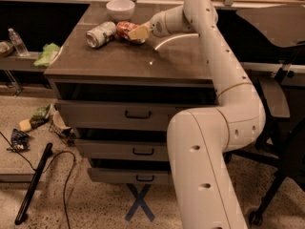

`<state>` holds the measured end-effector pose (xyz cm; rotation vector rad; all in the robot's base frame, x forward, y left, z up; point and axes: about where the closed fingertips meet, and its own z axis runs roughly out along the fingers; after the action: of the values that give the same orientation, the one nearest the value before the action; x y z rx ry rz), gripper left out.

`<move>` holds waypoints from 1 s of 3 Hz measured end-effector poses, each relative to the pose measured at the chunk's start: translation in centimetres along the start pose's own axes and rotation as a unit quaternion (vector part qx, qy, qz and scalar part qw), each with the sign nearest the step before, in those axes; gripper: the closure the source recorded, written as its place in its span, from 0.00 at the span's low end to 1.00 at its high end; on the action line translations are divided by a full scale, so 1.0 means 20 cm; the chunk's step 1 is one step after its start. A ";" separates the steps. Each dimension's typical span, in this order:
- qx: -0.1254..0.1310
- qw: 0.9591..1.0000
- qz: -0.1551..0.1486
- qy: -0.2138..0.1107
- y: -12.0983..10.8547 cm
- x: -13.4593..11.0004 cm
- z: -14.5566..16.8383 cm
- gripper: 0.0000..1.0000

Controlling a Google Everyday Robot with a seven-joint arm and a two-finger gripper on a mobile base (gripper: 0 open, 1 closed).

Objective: Move coke can near 7up can

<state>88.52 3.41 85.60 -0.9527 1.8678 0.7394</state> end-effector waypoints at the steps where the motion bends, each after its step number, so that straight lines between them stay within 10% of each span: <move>1: 0.003 1.000 0.004 -0.003 -0.01 -0.01 0.00 0.15; 2: 0.027 0.999 0.018 -0.013 -0.07 -0.05 -0.07 0.00; 3: 0.111 0.992 0.031 -0.043 -0.29 -0.14 -0.38 0.00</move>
Offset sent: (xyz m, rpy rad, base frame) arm 0.0016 -0.0102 0.0127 0.0391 0.0034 -0.0721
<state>90.97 -4.71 90.71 -0.7146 1.8648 0.5850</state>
